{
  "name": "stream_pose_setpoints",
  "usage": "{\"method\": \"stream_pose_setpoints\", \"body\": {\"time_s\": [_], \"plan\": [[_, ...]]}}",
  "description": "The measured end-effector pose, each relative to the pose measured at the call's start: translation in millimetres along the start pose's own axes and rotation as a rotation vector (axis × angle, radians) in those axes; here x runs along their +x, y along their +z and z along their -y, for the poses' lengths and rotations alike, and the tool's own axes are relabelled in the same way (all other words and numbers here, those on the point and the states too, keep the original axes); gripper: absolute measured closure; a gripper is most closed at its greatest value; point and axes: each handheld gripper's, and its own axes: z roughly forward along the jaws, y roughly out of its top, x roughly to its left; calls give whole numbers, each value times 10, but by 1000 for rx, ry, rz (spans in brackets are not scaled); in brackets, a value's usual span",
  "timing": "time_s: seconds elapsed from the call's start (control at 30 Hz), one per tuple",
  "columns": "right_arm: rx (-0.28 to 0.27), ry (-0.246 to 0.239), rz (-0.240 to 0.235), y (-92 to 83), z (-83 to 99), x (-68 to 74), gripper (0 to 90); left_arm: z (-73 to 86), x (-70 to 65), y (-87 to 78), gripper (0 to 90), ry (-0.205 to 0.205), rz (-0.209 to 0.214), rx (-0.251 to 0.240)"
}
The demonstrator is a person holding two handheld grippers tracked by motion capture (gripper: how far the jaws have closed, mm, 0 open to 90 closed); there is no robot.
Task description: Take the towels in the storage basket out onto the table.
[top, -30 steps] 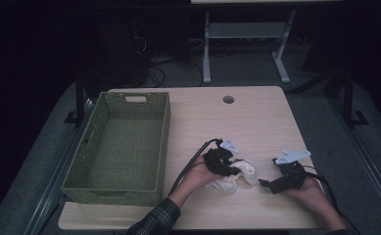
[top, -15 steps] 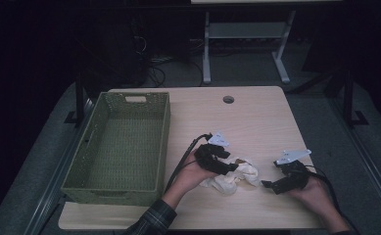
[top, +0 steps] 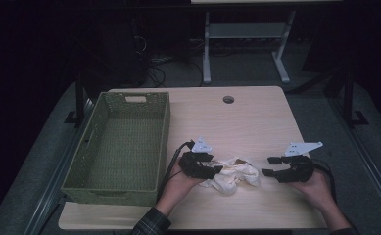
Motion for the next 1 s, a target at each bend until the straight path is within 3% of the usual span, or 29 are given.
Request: {"method": "stream_pose_setpoints", "body": {"time_s": [0.03, 0.27, 0.47, 0.57, 0.63, 0.67, 0.77, 1.0], "plan": [[-11, 2, -29, 15, -48, 4, 471, 29, -10, -6, 444, -9, -1, 2], [-19, 4, -96, 139, -126, -13, 539, 124, -31, 10, 433, -10, -10, 29], [36, -12, -105, 329, -146, 10, 595, 148, -11, 37, 426, -6, -19, 40], [88, -22, -117, 438, -138, 5, 757, 151, -8, 39, 423, -5, -20, 44], [92, -25, -114, 430, -137, 1, 778, 151, -8, 38, 421, -5, -20, 44], [75, -17, -117, 372, -148, -14, 829, 150, -11, 37, 420, -5, -21, 43], [40, -10, -105, 261, -166, -49, 863, 151, -8, 39, 418, -4, -25, 43], [21, 16, -68, 93, -105, -158, 871, 157, -1, 54, 417, -10, -37, 46]]}}
